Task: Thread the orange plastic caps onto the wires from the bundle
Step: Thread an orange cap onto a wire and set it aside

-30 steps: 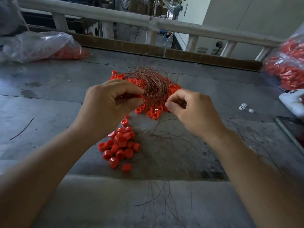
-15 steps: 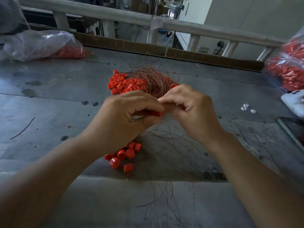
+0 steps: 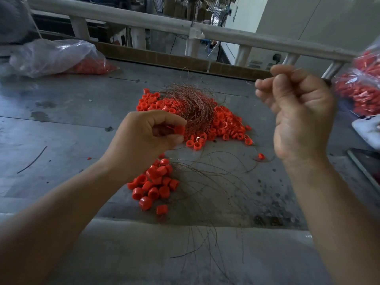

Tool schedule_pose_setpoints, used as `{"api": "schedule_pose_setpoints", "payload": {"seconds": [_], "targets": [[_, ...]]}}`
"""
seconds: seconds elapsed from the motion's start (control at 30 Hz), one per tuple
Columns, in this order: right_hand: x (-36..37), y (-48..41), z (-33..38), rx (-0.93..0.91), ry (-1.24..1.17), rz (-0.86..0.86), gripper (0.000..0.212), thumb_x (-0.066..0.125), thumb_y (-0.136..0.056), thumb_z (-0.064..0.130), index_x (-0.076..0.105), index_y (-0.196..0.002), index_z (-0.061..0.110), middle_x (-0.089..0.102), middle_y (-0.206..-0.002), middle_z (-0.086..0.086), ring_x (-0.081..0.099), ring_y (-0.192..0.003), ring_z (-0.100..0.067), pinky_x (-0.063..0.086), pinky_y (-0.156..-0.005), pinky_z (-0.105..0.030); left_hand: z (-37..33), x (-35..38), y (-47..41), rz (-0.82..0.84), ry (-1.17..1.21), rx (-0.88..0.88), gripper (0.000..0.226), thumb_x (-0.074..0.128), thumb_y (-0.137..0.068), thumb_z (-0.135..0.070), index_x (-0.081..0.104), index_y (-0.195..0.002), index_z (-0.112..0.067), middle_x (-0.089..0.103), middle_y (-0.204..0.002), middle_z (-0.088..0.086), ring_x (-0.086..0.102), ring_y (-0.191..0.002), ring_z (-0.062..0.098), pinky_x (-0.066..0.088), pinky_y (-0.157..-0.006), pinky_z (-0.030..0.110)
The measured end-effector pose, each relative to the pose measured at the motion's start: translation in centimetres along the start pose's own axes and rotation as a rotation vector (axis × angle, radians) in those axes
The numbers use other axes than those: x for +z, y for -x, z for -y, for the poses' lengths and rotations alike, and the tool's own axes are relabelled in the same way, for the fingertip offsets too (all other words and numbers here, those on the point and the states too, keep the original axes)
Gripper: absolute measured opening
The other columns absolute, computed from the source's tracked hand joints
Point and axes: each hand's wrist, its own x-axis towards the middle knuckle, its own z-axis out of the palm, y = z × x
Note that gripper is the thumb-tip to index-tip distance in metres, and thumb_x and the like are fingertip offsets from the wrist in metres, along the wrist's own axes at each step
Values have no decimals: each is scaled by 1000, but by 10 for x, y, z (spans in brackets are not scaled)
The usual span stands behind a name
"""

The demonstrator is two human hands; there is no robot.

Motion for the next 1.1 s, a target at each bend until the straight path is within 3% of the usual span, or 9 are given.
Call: {"api": "schedule_pose_setpoints", "payload": {"seconds": [0.07, 0.17, 0.33, 0.47, 0.6, 0.87, 0.97, 1.1], "targets": [[-3, -2, 2, 12, -19, -13, 10, 57, -85, 10, 63, -90, 15, 67, -71, 9, 63, -76, -10, 53, -77, -34, -1, 0, 0, 15, 45, -25, 40, 74, -68, 1, 64, -80, -36, 69, -71, -13, 65, -69, -1, 47, -67, 5], [-3, 1, 4, -95, 192, 97, 15, 60, -84, 9, 63, -93, 21, 61, -75, 3, 55, -64, -4, 48, -60, -20, -3, 0, 1, 40, 107, -53, 37, 74, -65, -1, 66, -78, -35, 70, -76, -15, 65, -68, 0, 49, -65, 7], [13, 21, 3, -189, 462, 370, 15, 67, -78, 11, 61, -86, 23, 58, -78, 14, 55, -67, 4, 41, -63, -8, -9, 1, 3, 74, 257, -90, 27, 70, -51, -20, 65, -76, -29, 71, -78, -12, 68, -65, 5, 52, -60, 13], [22, 32, 3, -215, 591, 494, 11, 66, -79, 7, 70, -88, 12, 55, -80, 7, 52, -71, 2, 38, -64, -6, -10, 1, 3, 64, 284, -89, 28, 70, -48, -24, 67, -75, -27, 72, -82, -7, 69, -71, 8, 53, -65, 14], [23, 34, 3, -205, 615, 500, 10, 67, -78, 7, 71, -86, 9, 57, -79, 2, 54, -70, -7, 43, -66, -12, -10, 2, 3, 86, 297, -87, 30, 69, -51, -20, 67, -81, -24, 72, -84, -7, 69, -75, 7, 52, -67, 13], [23, 34, 0, -203, 625, 501, 8, 67, -77, 7, 72, -83, 8, 57, -78, 3, 52, -70, 2, 41, -65, -8, -10, 2, 4, 108, 302, -97, 29, 71, -50, -20, 68, -78, -26, 72, -77, -3, 68, -63, 12, 53, -60, 15], [24, 35, 0, -195, 632, 511, 8, 67, -77, 8, 72, -83, 9, 58, -77, 2, 51, -69, 2, 41, -64, -7, -10, 2, 4, 100, 331, -106, 29, 71, -48, -25, 69, -77, -30, 73, -78, -5, 69, -70, 10, 53, -64, 15], [25, 36, 1, -194, 663, 506, 7, 66, -78, 10, 71, -82, 9, 54, -74, 9, 46, -63, 6, 37, -62, -6, -10, 3, 4, 107, 336, -94, 31, 68, -55, -18, 68, -86, -18, 73, -86, -1, 69, -79, 9, 52, -71, 14]]}}
